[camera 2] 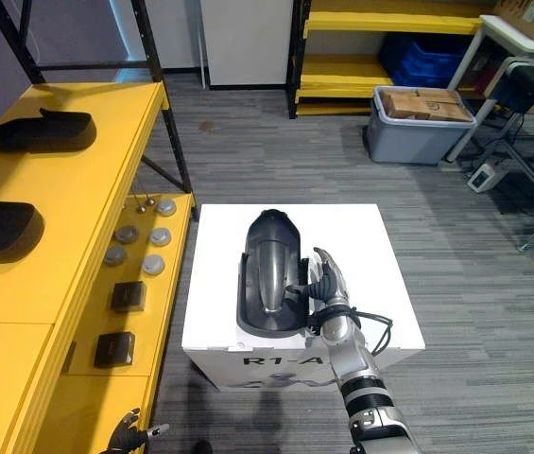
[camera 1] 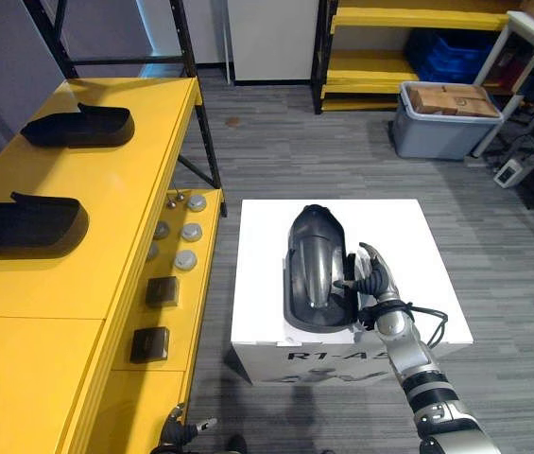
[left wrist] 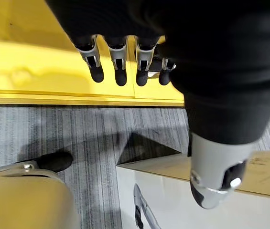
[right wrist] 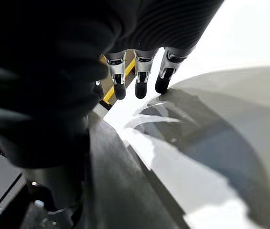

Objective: Walk over and take plastic housings, then place them on the shelf

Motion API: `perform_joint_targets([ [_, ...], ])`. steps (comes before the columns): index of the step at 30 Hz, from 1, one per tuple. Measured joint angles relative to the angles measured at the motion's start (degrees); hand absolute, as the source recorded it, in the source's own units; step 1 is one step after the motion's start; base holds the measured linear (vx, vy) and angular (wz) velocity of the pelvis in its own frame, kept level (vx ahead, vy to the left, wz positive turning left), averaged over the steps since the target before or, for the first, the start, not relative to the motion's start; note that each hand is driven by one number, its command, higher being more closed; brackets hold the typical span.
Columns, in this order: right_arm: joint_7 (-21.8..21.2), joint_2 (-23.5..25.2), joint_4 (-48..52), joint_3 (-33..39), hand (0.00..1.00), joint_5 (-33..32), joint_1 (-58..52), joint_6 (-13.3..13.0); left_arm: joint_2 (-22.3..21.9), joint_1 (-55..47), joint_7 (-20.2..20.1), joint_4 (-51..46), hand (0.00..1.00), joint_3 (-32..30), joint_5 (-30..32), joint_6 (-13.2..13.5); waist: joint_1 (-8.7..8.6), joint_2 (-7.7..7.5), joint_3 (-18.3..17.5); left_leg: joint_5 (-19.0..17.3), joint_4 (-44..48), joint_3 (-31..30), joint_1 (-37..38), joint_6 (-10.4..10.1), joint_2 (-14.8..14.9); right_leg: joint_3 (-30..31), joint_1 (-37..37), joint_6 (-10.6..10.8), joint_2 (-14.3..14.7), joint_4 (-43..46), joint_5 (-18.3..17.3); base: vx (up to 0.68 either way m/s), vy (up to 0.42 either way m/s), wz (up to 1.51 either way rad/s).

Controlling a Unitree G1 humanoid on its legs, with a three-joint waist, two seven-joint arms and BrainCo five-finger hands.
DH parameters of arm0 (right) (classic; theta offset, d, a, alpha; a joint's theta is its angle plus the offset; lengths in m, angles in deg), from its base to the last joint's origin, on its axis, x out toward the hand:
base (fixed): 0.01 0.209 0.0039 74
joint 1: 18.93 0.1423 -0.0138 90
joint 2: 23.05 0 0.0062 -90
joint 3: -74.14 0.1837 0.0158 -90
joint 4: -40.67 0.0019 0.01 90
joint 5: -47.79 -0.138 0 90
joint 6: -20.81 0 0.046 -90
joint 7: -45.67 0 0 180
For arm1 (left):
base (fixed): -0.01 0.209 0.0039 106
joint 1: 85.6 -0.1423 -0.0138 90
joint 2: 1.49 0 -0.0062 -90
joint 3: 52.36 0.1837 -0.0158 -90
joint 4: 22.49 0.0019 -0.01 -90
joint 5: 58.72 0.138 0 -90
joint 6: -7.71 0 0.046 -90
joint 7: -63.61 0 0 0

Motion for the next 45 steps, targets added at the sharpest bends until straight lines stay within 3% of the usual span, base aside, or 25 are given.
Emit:
perform_joint_targets([
  [4, 0.24, 0.87, -0.23, 1.33, 0.00, 2.77, 0.01, 0.27, 0.06, -0.18, 0.50, 0.01, 0.00, 0.01, 0.01, -0.02, 0.08, -0.06, 0.48, 1.23, -1.70, -0.52, 0.40, -0.02, -0.19, -0.49, -0.14, 0.10, -0.05, 0.04, 0.06, -0.05, 0.016, 0.07],
  [5, 0.39, 0.87, -0.44, 1.51, 1.00, 3.60, 0.05, 0.29, 0.11, -0.19, 0.52, 0.01, 0.00, 0.03, 0.02, -0.03, 0.07, -0.10, 0.54, 1.53, -2.24, -0.78, 0.44, -0.02, -0.21, -0.69, -0.23, 0.10, -0.03, 0.04, 0.07, -0.04, 0.013, 0.09],
  [14, 2.22, -0.30, -4.60, 1.87, 1.00, 10.94, 4.21, 1.32, 0.48, -0.21, 0.59, 0.12, 0.00, 0.24, 0.03, -0.03, 0.06, -0.44, 0.88, 1.64, -3.10, -0.56, 1.17, -0.07, -0.24, -0.53, 0.04, 0.11, 0.03, -0.13, 0.06, 0.00, 0.004, 0.00],
  [30, 1.89, -1.35, -4.14, 2.03, 1.00, 13.49, 3.67, 1.50, 0.79, 0.03, 0.75, 0.14, 0.00, 0.41, -0.01, -0.03, 0.13, -0.93, 1.49, 1.64, -3.13, -0.99, 1.84, -0.08, -0.27, -0.91, 1.04, 0.14, 0.03, -0.36, 0.03, -0.02, 0.002, 0.01],
  [45, 4.36, 1.06, 13.91, 4.13, 1.00, 8.66, -6.48, 1.53, -0.42, -0.80, 1.84, -5.39, 0.00, 0.34, -1.21, 0.16, -0.08, -0.83, 1.35, 1.93, -3.09, -1.57, 1.76, -0.11, -0.29, -1.65, 1.29, 0.16, -0.01, -0.30, 0.03, -0.01, 0.002, 0.02],
])
